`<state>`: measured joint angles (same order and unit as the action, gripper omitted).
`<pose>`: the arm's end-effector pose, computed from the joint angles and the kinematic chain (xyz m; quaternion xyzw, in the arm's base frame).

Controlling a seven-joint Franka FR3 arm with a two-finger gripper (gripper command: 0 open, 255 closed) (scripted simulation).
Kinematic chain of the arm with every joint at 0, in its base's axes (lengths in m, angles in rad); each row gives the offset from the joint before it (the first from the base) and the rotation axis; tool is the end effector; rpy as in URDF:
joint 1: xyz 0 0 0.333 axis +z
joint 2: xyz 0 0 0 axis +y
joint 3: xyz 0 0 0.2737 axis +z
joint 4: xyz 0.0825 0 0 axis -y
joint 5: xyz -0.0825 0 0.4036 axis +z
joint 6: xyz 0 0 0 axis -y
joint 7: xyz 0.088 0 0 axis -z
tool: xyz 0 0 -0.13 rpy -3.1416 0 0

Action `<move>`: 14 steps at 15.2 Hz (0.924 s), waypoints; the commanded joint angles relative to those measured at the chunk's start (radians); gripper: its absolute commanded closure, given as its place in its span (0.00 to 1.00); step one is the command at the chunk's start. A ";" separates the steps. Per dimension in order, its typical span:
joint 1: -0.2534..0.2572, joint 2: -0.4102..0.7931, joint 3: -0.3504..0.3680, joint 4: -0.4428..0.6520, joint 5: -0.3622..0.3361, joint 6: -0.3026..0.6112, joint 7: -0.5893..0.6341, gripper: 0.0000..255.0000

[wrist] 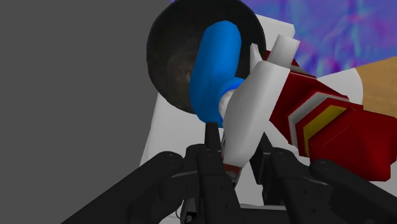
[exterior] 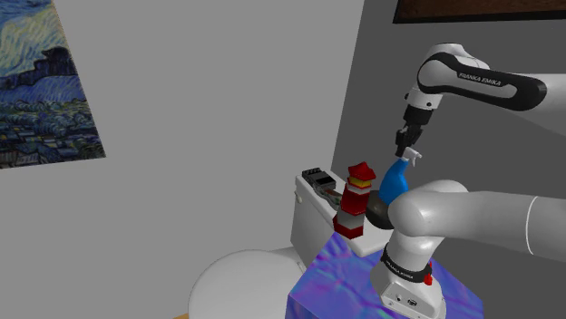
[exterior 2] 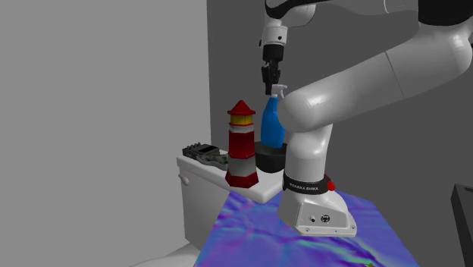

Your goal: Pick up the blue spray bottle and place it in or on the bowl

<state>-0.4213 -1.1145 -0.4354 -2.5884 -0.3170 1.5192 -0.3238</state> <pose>0.1679 -0.2549 0.4887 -0.9868 0.1580 -0.0172 0.0315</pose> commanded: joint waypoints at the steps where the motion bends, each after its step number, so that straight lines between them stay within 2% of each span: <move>1: -0.003 -0.004 -0.006 -0.013 -0.006 0.010 -0.002 1.00; 8: -0.003 -0.004 -0.006 -0.013 -0.006 0.010 -0.002 1.00; 9: -0.003 -0.004 -0.006 -0.013 -0.006 0.010 -0.002 0.00; 14: -0.003 -0.004 -0.006 -0.013 -0.006 0.010 -0.002 0.00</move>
<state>-0.4244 -1.1188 -0.4413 -2.6019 -0.3229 1.5291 -0.3255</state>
